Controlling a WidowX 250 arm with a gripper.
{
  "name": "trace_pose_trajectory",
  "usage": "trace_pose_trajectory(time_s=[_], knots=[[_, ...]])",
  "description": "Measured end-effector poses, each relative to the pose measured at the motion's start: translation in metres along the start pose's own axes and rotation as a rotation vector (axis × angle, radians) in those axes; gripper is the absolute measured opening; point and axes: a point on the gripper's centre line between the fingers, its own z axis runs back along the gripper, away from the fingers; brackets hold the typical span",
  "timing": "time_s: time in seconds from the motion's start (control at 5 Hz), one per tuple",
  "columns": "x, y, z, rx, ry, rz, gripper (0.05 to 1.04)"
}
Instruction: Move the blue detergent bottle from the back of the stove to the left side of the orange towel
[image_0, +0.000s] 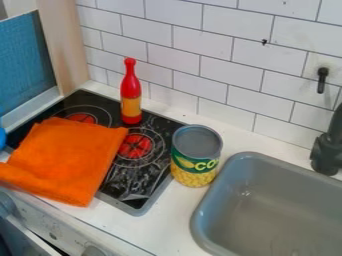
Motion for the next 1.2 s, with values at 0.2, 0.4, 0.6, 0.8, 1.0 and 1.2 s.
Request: trace_pose_trajectory(time_s=[0.2, 0.4, 0.6, 0.8, 1.0, 1.2], knots=[[-0.002, -0.002, -0.001, -0.004, 0.005, 0.000, 1.007], [0.000, -0.005, 0.017, 0.010, -0.053, -0.011, 1.003], [0.001, -0.014, 0.042, 0.014, -0.129, -0.037, 1.002], [0.010, -0.034, 0.057, 0.012, -0.179, -0.103, 1.003], [0.014, -0.064, 0.062, -0.005, -0.175, -0.165, 1.003], [0.002, -0.113, 0.051, -0.059, -0.132, -0.246, 1.002]])
